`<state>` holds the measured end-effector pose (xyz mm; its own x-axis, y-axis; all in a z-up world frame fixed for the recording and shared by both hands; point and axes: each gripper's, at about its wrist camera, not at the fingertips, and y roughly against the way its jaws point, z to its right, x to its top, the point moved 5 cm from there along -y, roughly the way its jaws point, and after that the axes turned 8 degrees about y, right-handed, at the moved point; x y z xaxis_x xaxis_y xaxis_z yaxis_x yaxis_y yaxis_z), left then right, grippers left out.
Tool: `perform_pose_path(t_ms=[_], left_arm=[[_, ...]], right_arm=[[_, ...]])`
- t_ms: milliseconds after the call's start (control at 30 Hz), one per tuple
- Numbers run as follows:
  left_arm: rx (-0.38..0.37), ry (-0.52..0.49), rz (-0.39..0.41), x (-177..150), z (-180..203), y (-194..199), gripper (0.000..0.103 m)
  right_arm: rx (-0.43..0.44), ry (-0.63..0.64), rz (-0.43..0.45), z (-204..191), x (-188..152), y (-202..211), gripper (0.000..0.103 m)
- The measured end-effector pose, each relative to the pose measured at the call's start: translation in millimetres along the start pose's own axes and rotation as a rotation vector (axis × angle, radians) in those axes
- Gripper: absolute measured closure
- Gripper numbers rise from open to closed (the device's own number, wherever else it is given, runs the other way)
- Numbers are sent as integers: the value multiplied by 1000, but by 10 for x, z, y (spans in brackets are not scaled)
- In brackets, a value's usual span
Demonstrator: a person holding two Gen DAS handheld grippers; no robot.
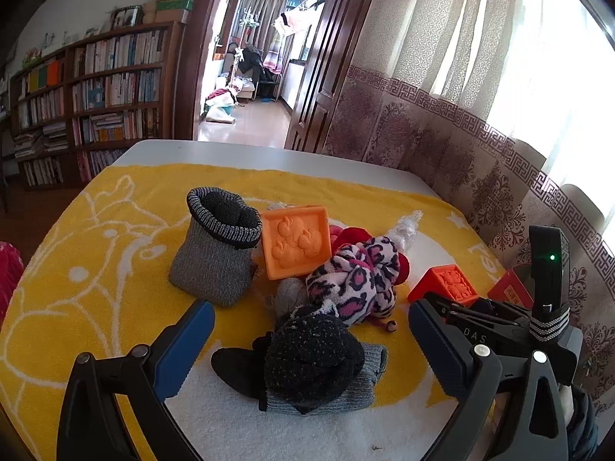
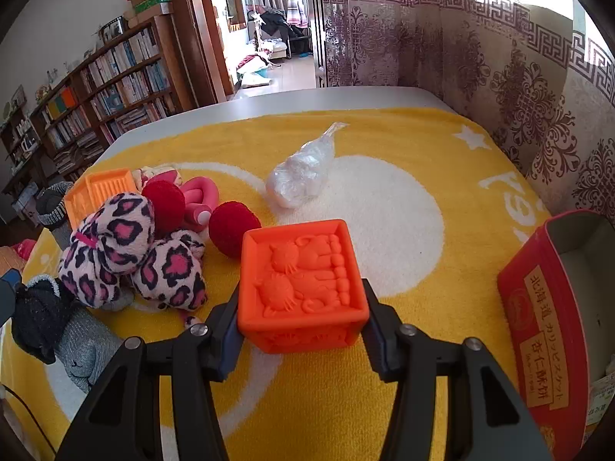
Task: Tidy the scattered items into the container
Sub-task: 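Grasp the orange rubber cube with the right gripper while the left gripper grasps the black knit hat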
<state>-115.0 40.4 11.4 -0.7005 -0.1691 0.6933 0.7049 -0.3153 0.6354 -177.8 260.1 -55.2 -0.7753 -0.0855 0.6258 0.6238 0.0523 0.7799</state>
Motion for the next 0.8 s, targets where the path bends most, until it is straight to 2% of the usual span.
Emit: perform_pose_path(t_ms=[100,200,300,367,400,433,800], left_arm=[[19,-37,-5,-45,59,-39,1],[26,-34,-16,-63,41,-80,1],[33,-20,-20,-72,-5,-107,3],[25,-24,-26,-92,-9,-123,21],[18,-23,-39,-106,-9,-145,44],[3,-17,-54,-122,-24,-165,54],[-22,-14,15,-77,18,-7,54]], right_arm=[[-15,21,-13,-29,-20,-37,46],[-8,17,-66,-24,-77,-155,45],[-22,31,-64,-28,-79,-165,45],[-24,31,-63,-25,-83,-163,45],[-25,31,-63,-22,-84,-163,45],[-25,31,-62,-18,-83,-162,45],[-18,8,-46,-1,-74,-159,45]])
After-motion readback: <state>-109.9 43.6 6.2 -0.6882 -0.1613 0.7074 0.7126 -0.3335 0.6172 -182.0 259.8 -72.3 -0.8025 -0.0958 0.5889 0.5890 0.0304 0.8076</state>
